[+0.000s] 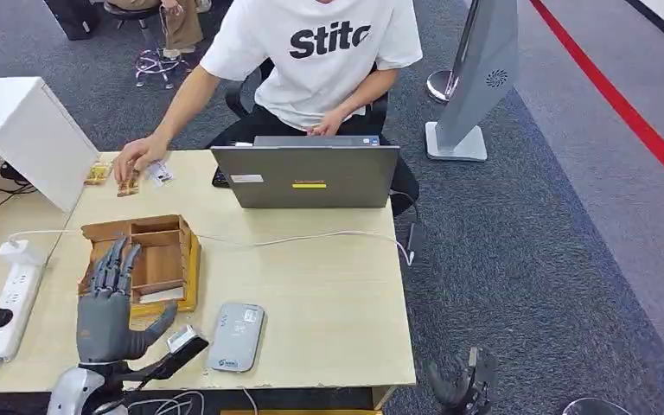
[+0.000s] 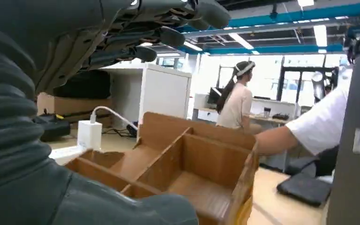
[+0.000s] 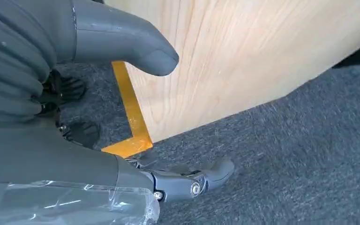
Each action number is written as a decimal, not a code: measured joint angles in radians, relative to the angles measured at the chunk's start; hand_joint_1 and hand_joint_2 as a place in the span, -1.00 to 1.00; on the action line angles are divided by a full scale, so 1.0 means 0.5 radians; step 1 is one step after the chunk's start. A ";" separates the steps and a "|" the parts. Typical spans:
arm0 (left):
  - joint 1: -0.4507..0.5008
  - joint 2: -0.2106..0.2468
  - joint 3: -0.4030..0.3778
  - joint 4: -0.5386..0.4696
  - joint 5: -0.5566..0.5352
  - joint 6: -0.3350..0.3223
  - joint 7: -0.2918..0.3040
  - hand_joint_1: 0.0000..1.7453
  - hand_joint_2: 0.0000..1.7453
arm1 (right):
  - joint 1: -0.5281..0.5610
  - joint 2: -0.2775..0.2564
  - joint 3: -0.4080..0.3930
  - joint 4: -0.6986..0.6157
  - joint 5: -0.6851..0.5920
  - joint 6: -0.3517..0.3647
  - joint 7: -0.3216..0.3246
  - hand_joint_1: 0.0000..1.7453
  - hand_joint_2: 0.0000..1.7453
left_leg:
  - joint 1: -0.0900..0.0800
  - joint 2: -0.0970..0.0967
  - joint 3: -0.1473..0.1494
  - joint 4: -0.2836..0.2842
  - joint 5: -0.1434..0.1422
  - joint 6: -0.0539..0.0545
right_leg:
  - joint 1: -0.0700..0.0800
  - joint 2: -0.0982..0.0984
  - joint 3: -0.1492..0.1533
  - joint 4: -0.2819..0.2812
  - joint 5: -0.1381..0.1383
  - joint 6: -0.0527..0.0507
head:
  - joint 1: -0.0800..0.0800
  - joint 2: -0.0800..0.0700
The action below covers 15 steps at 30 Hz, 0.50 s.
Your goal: Pass the card to the sensor for recognition and then transmit it.
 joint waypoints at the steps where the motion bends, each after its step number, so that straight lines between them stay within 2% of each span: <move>1: 0.054 0.024 -0.005 -0.021 -0.018 0.018 0.012 -1.00 1.00 | 0.007 -0.006 -0.002 0.000 -0.001 -0.003 -0.009 -1.00 1.00 | 0.000 0.000 0.000 0.000 0.000 0.000 | 0.000 0.000 -0.001 0.000 -0.001 0.000 | -0.001 0.000; 8: 0.318 0.179 -0.022 -0.187 -0.160 0.124 0.172 -1.00 1.00 | 0.035 -0.024 -0.010 -0.001 -0.005 -0.035 -0.043 -1.00 1.00 | 0.000 -0.001 -0.003 -0.001 -0.003 -0.001 | 0.000 -0.001 -0.003 0.000 -0.002 -0.001 | -0.001 0.000; 11: 0.347 0.240 -0.022 -0.180 -0.191 0.115 0.230 -1.00 1.00 | 0.038 -0.026 -0.011 -0.001 0.000 -0.032 -0.043 -1.00 1.00 | 0.000 -0.001 -0.003 -0.001 -0.002 -0.002 | 0.000 -0.001 -0.003 0.000 -0.002 -0.001 | -0.001 0.000; 15: 0.337 0.305 -0.005 -0.083 -0.187 0.117 0.218 -1.00 1.00 | 0.037 -0.026 -0.011 -0.002 0.008 -0.031 -0.037 -1.00 1.00 | 0.000 -0.002 -0.002 -0.001 -0.001 -0.002 | 0.000 -0.003 -0.002 0.000 -0.002 -0.001 | 0.000 0.000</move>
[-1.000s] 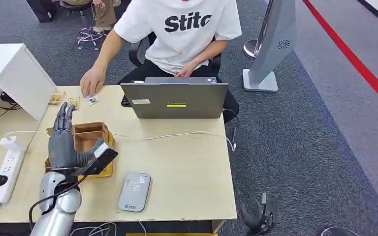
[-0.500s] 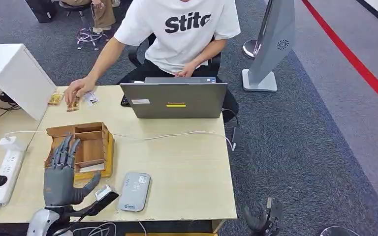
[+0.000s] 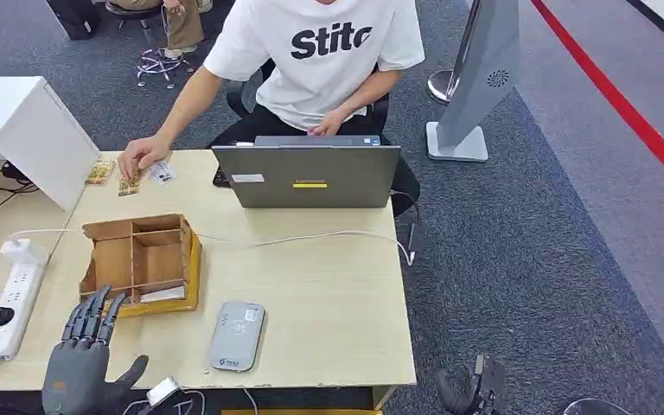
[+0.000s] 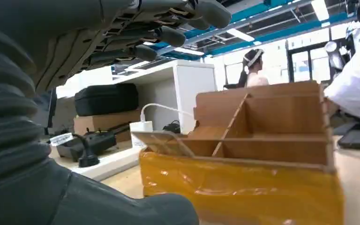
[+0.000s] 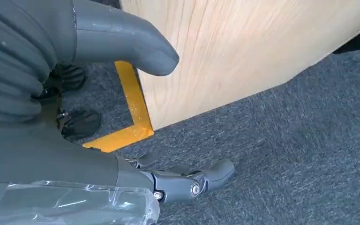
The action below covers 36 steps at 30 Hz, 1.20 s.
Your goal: Pass the card to the sensor for recognition and then transmit it.
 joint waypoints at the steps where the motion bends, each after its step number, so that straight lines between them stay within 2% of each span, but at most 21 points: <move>1: -0.010 0.007 0.013 0.043 -0.034 0.007 -0.005 -1.00 1.00 | 0.000 0.000 0.000 0.001 0.007 0.001 0.002 -1.00 1.00 | 0.000 0.000 0.000 0.000 0.000 0.000 | 0.000 0.000 0.000 0.000 0.000 0.000 | -0.001 0.000; 7: -0.107 0.035 0.100 0.299 -0.125 0.017 -0.017 -1.00 1.00 | -0.013 0.000 0.005 0.001 0.034 -0.001 0.028 -1.00 1.00 | 0.000 -0.001 0.000 0.000 0.001 0.000 | 0.000 0.000 0.000 0.001 0.000 0.000 | -0.001 0.000; 14: -0.242 0.031 0.171 0.563 -0.106 0.031 -0.076 -1.00 1.00 | -0.026 0.001 0.015 0.001 0.056 0.000 0.034 -1.00 1.00 | 0.000 -0.002 -0.001 0.000 0.000 0.000 | 0.000 -0.002 0.000 0.001 0.000 0.000 | 0.000 0.000; 19: -0.294 0.022 0.187 0.665 -0.110 0.045 -0.091 -1.00 1.00 | -0.031 0.002 0.019 0.002 0.063 0.000 0.038 -1.00 1.00 | 0.000 -0.001 0.000 0.000 0.000 0.000 | 0.000 -0.002 0.000 0.001 0.000 0.000 | -0.001 0.000; 22: -0.355 0.008 0.193 0.745 -0.157 0.097 -0.110 -1.00 1.00 | -0.035 0.004 0.026 0.002 0.072 -0.001 0.050 -1.00 1.00 | 0.000 -0.002 -0.001 0.000 0.001 0.001 | 0.000 -0.003 0.000 0.001 0.000 0.000 | 0.000 0.000; 29: -0.368 0.004 0.195 0.761 -0.168 0.109 -0.112 -1.00 1.00 | -0.038 0.005 0.027 0.002 0.072 -0.001 0.054 -1.00 1.00 | 0.000 -0.002 -0.001 0.000 0.001 0.001 | 0.000 -0.003 0.000 0.001 0.000 0.000 | -0.001 0.000; 33: -0.451 -0.051 0.211 0.839 -0.211 0.186 -0.135 -1.00 1.00 | -0.045 0.018 0.044 0.002 0.077 -0.003 0.065 -1.00 1.00 | 0.000 -0.002 -0.001 0.000 0.001 0.001 | 0.000 -0.002 0.000 0.001 0.000 0.000 | 0.000 0.000; 36: -0.467 -0.085 0.221 0.863 -0.213 0.196 -0.137 -1.00 1.00 | -0.046 0.021 0.059 0.002 0.077 -0.003 0.065 -1.00 1.00 | 0.000 -0.002 -0.001 0.000 0.001 0.001 | 0.000 -0.002 0.000 0.001 0.000 0.000 | -0.001 0.000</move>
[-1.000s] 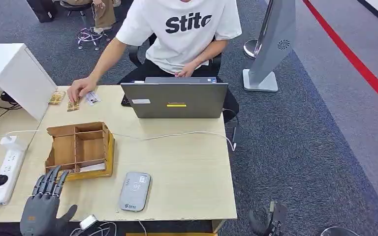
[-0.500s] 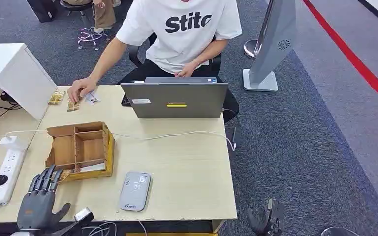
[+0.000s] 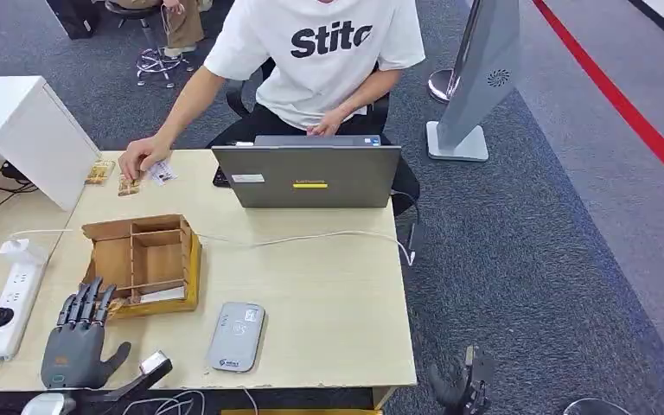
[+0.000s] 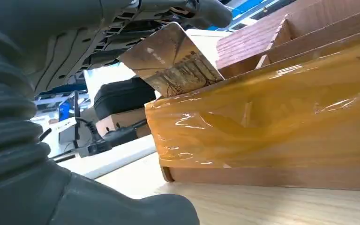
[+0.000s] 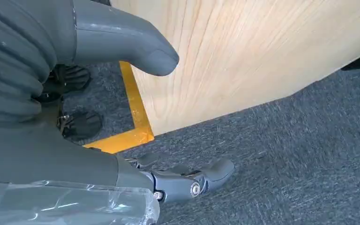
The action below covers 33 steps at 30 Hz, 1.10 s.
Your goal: Pass the card to the sensor for recognition and then transmit it.
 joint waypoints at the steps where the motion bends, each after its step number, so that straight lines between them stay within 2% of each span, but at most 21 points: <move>1: -0.002 -0.005 0.000 0.003 -0.004 0.008 -0.004 -1.00 1.00 | 0.000 0.000 0.001 0.000 0.001 -0.001 0.000 -1.00 1.00 | 0.000 0.000 0.000 0.000 0.000 0.000 | 0.000 0.000 0.000 0.000 0.000 0.000 | 0.001 0.000; 13: -0.010 -0.047 0.001 -0.001 -0.011 0.018 -0.007 -1.00 1.00 | 0.000 0.000 0.002 0.000 -0.001 -0.002 0.001 -1.00 1.00 | 0.000 0.000 0.000 0.000 0.000 0.000 | 0.000 0.000 0.000 0.000 0.000 0.000 | 0.001 0.000; 24: 0.033 -0.021 0.067 -0.150 0.017 0.013 0.021 -1.00 1.00 | 0.001 0.000 0.002 0.000 -0.002 -0.008 0.000 -1.00 1.00 | 0.000 0.000 0.000 0.000 0.000 0.000 | 0.000 0.000 0.000 0.000 0.000 0.000 | 0.000 0.000; 33: 0.068 0.003 0.144 -0.189 0.028 0.006 0.023 -1.00 1.00 | 0.001 0.000 0.002 0.000 0.002 -0.016 -0.002 -1.00 1.00 | 0.000 0.000 0.000 0.000 0.000 0.000 | 0.000 0.000 0.000 0.000 0.000 0.000 | 0.001 0.000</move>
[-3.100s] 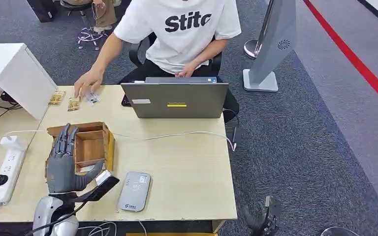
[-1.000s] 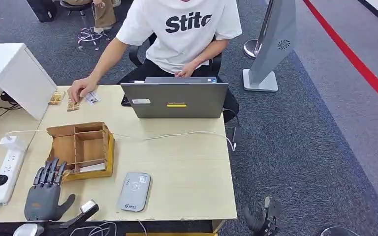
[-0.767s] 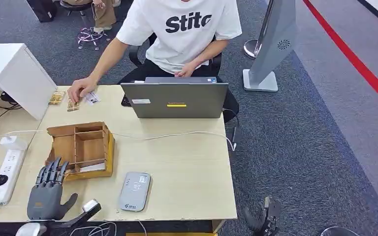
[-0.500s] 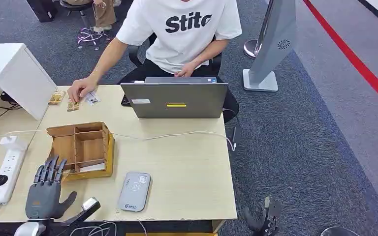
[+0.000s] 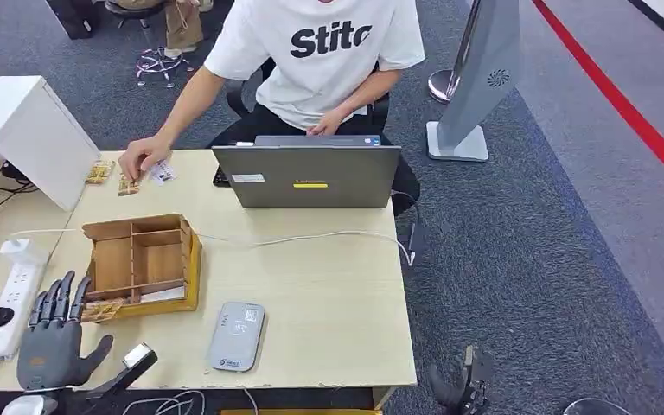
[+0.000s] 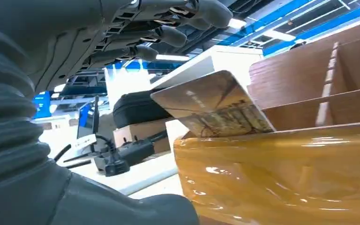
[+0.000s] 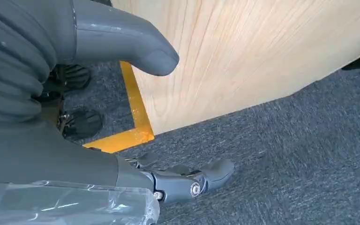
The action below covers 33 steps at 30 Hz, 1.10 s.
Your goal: Pass the card to the sensor for recognition and then transmit it.
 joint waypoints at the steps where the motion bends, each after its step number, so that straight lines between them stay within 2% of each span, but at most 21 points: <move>1: 0.000 0.001 0.008 0.000 0.000 -0.002 -0.001 -1.00 1.00 | 0.000 0.000 0.000 0.000 0.003 -0.005 0.000 -1.00 1.00 | 0.000 0.000 0.000 0.000 0.000 0.000 | 0.000 0.000 0.000 0.000 0.000 0.000 | 0.000 0.000; 10: -0.017 0.002 0.036 0.015 -0.015 -0.029 -0.006 -1.00 1.00 | 0.000 0.000 0.014 0.000 0.021 -0.021 0.002 -1.00 1.00 | 0.000 0.000 0.000 0.000 0.000 0.000 | 0.000 0.000 0.000 0.000 0.000 0.000 | -0.001 0.000; 33: -0.098 -0.006 0.042 0.101 -0.069 0.000 -0.035 -1.00 1.00 | -0.004 0.017 0.050 0.000 0.044 -0.027 0.006 -1.00 1.00 | 0.000 0.000 0.000 0.000 0.000 0.000 | 0.000 0.000 0.000 0.000 0.000 0.000 | 0.000 0.000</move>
